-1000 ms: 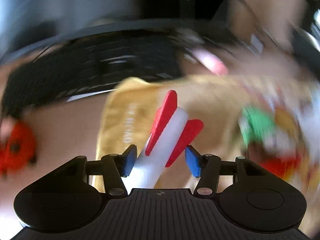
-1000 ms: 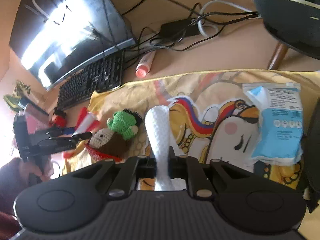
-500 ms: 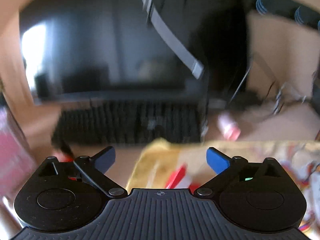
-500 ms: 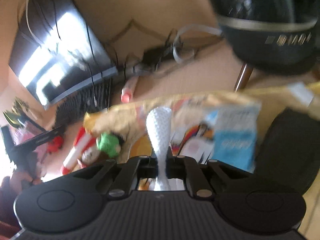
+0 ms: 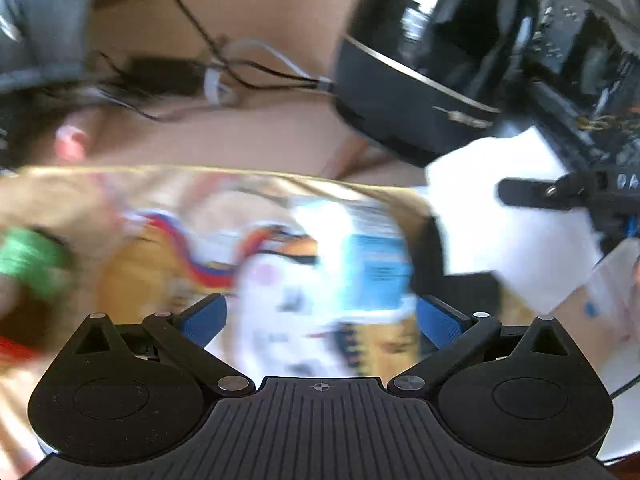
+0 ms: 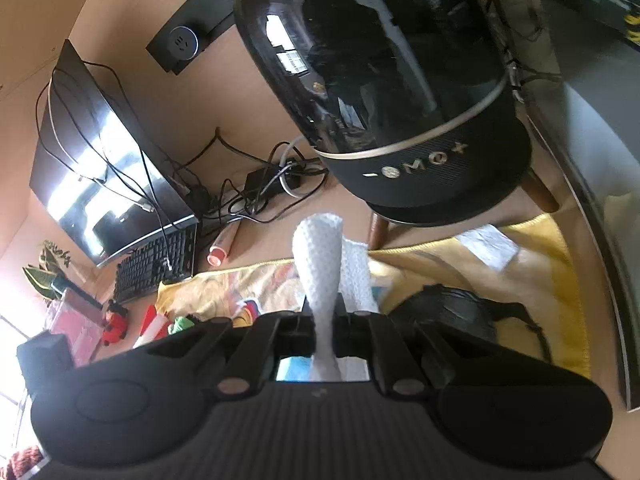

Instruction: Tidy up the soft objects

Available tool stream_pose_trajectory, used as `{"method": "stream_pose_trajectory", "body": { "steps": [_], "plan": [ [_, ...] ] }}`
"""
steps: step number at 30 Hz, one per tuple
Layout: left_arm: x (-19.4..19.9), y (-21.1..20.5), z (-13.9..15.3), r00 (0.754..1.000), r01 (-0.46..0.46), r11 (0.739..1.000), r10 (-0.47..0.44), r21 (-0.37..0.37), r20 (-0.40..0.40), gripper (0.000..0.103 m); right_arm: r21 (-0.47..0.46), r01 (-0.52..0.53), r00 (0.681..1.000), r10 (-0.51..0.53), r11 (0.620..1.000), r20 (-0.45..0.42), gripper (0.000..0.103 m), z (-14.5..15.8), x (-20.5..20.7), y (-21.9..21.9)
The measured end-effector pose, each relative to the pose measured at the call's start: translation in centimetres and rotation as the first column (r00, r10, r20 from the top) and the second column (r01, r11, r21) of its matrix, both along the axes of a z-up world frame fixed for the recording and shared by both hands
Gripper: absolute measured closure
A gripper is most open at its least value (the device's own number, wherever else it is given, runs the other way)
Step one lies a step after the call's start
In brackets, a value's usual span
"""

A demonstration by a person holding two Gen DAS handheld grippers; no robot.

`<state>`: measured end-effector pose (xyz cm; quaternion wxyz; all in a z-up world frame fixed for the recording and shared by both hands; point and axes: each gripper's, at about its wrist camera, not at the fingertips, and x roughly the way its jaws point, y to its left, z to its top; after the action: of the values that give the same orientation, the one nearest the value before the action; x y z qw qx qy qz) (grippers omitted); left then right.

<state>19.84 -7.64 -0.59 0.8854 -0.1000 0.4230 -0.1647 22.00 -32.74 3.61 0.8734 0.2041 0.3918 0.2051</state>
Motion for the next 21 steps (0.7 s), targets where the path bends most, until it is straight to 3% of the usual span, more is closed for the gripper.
{"method": "stream_pose_trajectory", "body": {
  "steps": [2, 5, 9, 11, 14, 16, 21],
  "plan": [
    [0.8, -0.4, -0.8, 1.0, -0.015, 0.995, 0.014, -0.094, -0.009, 0.0, -0.001, -0.014, 1.0, 0.014, 1.0, 0.008, 0.096, -0.3, -0.3, -0.5],
    [2.8, -0.7, -1.8, 0.998, -0.069, 0.985, 0.066, -0.16, -0.025, 0.0, -0.013, -0.01, 1.0, 0.011, 1.0, 0.017, 0.096, -0.8, -1.1, -1.0],
    [5.9, -0.6, -3.3, 0.988, -0.122, 0.947, 0.088, -0.296, -0.127, 0.0, -0.004, 0.002, 1.0, -0.002, 1.0, 0.016, 0.092, -0.4, -3.2, -2.6],
    [6.6, -1.2, -3.7, 0.986, -0.124, 0.951, 0.087, -0.282, -0.141, 0.0, -0.015, 0.021, 0.999, -0.02, 1.0, 0.026, 0.092, -0.2, -3.9, -3.6],
    [6.5, -2.7, -3.8, 0.995, -0.07, 0.979, 0.055, -0.19, -0.086, 0.003, -0.002, 0.063, 0.998, -0.063, 0.998, 0.026, 0.092, -0.3, -4.3, -4.9],
    [6.2, -3.8, -3.6, 0.999, -0.036, 0.995, 0.033, -0.097, -0.039, 0.048, 0.007, 0.083, 0.996, -0.083, 0.997, 0.022, 0.092, -0.4, -4.4, -5.4],
    [5.4, -1.4, -2.2, 0.999, -0.047, 0.994, 0.045, -0.099, -0.027, 0.049, 0.016, 0.036, 0.999, -0.036, 0.999, 0.031, 0.092, -0.1, -3.8, -4.3]
  ]
}}
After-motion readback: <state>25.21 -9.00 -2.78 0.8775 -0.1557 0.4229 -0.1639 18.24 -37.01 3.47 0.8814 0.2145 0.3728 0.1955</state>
